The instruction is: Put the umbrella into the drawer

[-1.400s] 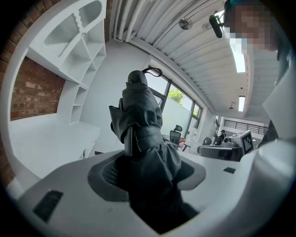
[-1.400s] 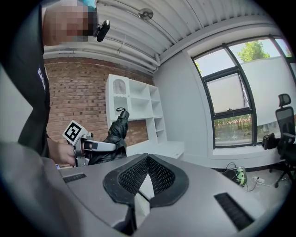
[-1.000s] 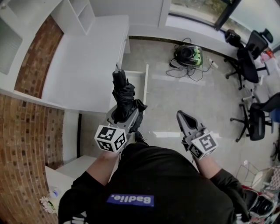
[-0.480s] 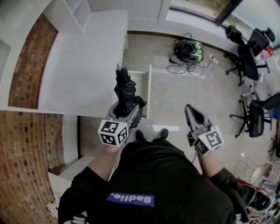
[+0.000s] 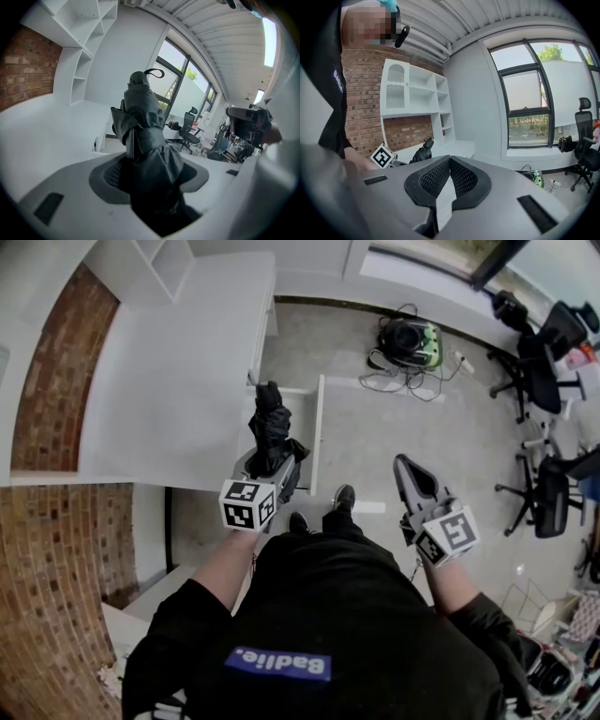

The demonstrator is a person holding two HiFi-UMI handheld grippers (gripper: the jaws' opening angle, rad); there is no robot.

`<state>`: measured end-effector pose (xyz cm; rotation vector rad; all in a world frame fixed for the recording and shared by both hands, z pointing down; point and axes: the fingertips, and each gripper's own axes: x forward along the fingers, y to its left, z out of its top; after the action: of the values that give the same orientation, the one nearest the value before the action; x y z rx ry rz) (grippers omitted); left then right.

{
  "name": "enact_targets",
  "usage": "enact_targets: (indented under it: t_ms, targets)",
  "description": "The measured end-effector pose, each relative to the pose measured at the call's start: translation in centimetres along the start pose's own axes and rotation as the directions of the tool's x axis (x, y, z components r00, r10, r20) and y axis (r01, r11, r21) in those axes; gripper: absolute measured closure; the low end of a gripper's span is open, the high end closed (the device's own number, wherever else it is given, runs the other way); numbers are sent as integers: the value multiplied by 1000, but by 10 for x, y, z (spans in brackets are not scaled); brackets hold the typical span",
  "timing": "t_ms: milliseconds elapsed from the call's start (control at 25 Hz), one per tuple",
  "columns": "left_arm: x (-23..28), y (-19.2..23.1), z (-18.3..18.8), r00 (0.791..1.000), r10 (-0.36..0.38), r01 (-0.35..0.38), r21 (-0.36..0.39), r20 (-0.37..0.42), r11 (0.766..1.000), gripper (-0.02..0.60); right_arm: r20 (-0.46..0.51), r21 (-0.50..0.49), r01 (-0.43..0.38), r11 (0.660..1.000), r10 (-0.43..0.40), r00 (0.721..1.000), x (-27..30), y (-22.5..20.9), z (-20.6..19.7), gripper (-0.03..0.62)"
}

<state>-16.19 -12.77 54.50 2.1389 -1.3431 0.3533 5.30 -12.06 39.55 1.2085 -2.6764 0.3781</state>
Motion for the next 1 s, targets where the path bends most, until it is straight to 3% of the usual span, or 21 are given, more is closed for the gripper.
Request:
enact_targets:
  t_ms: [280,560,1000]
  targets:
    - [42,22,-31,994,58,-58,6,-92,998,331,-33,21,-5,1000,6,999,4,-30,-6,565]
    - [89,42,-64,975,107,-103,31,-194,994,331,-76,46,2,999,1,997,2,-62,-18,565]
    - [139,78,-130,916,168,-154,69,-365,986,331,-159,92,48,995,-33,987,-6,-101,-44,565]
